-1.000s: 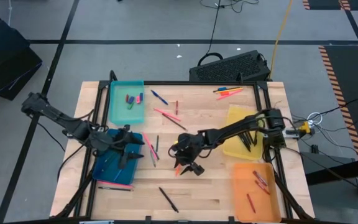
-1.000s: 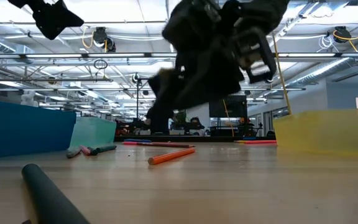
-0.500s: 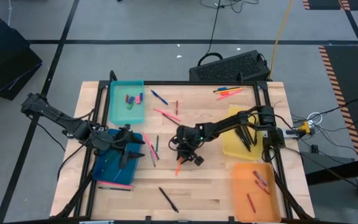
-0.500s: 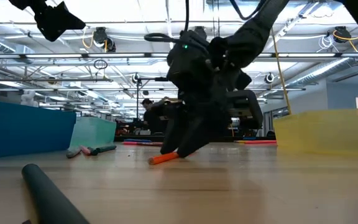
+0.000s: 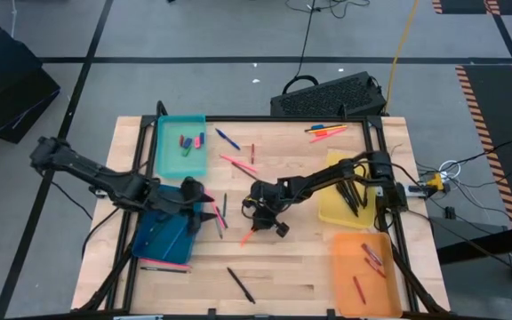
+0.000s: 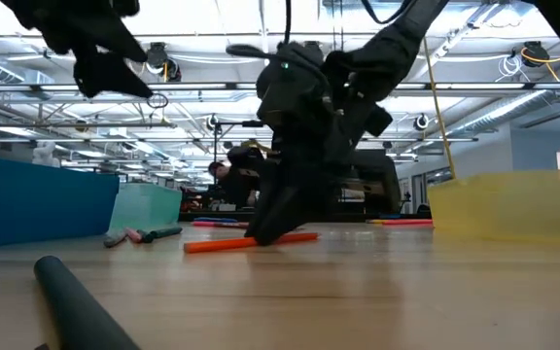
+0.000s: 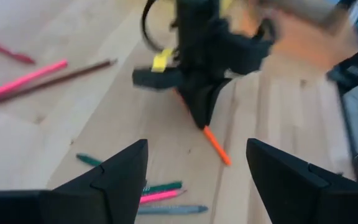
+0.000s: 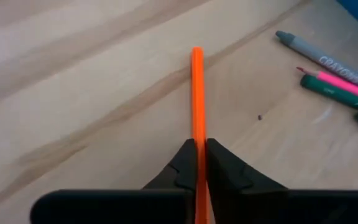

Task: Sort crayons/erasers/pens/pencils in bins
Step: Put the orange colored pencil into the blue bin

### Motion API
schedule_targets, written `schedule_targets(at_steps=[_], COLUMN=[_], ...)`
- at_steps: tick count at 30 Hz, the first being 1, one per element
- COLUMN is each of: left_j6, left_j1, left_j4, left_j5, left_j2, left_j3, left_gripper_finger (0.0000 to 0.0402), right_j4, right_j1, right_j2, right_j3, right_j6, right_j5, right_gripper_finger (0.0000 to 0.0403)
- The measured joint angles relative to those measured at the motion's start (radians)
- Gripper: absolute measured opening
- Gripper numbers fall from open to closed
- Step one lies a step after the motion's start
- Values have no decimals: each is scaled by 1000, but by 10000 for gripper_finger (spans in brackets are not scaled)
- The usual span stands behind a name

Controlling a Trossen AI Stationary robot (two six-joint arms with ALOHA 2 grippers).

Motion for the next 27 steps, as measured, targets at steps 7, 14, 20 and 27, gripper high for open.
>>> schedule_targets(at_steps=[7, 14, 20, 27], left_j6=[-15, 18, -16, 0], left_j1=[73, 158, 260, 302], left_j4=[7, 165, 340, 391], left_j5=[103, 250, 379, 425], left_j2=[114, 266, 389, 468], left_j3=[0, 0, 0, 0], left_gripper_finger=[273, 273, 273, 273], right_j4=[-41, -116, -111, -209], right_j1=[76, 144, 173, 165], right_j2=[-108, -257, -279, -280], right_j3=[-6, -5, -5, -5], right_j6=[-26, -42, -59, 49], right_j5=[229, 452, 572, 554], right_gripper_finger=[10, 1, 2, 1])
